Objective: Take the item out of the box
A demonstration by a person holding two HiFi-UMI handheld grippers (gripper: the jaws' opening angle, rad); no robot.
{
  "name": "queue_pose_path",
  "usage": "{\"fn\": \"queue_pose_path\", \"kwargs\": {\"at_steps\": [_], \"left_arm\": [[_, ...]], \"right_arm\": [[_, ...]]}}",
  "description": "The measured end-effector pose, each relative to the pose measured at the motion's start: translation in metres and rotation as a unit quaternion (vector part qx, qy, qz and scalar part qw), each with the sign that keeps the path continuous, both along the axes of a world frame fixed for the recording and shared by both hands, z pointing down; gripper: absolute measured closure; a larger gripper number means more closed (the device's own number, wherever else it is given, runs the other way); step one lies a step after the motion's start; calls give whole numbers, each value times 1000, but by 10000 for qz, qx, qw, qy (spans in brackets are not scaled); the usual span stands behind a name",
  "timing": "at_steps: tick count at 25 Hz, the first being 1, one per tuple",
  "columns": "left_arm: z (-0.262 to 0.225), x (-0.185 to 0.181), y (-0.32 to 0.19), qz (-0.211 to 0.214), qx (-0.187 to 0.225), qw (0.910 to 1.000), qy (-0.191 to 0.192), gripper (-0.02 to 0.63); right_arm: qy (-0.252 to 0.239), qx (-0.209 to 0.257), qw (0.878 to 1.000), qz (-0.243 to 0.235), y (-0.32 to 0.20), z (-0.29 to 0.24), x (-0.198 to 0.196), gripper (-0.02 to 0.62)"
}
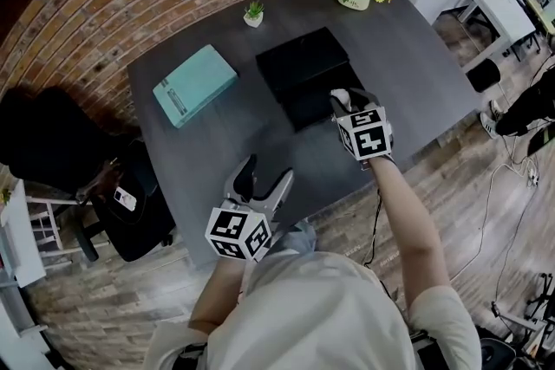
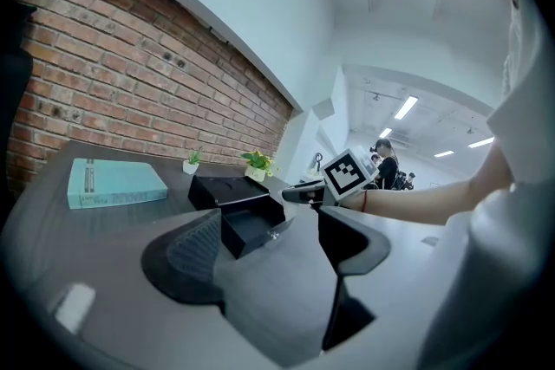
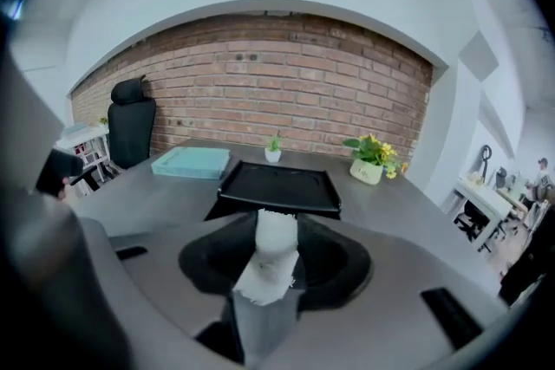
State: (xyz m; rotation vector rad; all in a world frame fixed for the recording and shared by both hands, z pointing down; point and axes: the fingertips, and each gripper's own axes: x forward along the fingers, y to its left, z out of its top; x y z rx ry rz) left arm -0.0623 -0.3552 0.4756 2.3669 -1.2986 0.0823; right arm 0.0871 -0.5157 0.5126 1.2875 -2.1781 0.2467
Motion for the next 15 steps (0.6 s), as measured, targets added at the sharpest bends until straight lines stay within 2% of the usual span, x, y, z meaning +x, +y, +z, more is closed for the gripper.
{"fn": "queue_pose_path", "kwargs": {"at_steps": [9, 15], "left_arm": [[-17, 5, 66, 11, 249, 9997, -82, 268], [-21, 6, 111, -38, 357, 9993, -93, 268]], "right_arm": [[-512, 589, 9969, 121, 88, -45, -5, 442], [-860, 802, 9930, 131, 153, -64, -7, 442]]}}
